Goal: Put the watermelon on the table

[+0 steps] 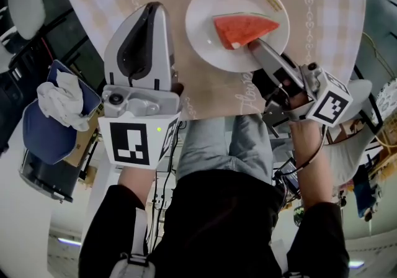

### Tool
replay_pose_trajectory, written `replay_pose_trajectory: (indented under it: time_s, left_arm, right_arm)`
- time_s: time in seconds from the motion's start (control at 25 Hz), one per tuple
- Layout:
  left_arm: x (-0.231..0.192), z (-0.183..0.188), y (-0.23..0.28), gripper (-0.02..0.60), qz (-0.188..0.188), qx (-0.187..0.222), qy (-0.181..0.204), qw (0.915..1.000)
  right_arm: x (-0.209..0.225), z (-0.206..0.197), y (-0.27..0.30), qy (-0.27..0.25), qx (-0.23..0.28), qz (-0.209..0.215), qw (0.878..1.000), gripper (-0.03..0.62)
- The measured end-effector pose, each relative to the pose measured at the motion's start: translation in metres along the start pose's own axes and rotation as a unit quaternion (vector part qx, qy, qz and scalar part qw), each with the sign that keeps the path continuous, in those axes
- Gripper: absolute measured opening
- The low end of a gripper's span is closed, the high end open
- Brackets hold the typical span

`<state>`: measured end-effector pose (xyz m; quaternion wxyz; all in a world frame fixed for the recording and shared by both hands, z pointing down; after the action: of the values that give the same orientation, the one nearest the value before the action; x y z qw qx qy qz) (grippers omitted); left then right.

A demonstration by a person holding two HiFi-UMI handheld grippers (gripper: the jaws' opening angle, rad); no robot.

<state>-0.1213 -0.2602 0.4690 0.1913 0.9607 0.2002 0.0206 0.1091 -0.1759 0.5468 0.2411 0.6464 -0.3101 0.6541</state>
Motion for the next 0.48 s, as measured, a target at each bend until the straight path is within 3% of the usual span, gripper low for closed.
replay_pose_trajectory:
  time_s: [0.48]
  left_arm:
    - [-0.010,-0.016,0.012,0.008,-0.003,-0.014,-0.008,0.9999]
  right_arm:
    - [0.025,-0.001,0.011,0.013,0.000,-0.018,1.000,0.029]
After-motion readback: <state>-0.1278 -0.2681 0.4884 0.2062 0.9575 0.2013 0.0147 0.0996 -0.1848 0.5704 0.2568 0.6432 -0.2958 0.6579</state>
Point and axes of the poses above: the fingertips, and each gripper's own axes: y forward along the fingers, x to its right, z out of its top, the point moved 9 cm from there along -y, backward along the fingers, and after that the axes turned 13 degrees about z, right-handed, at the moved point
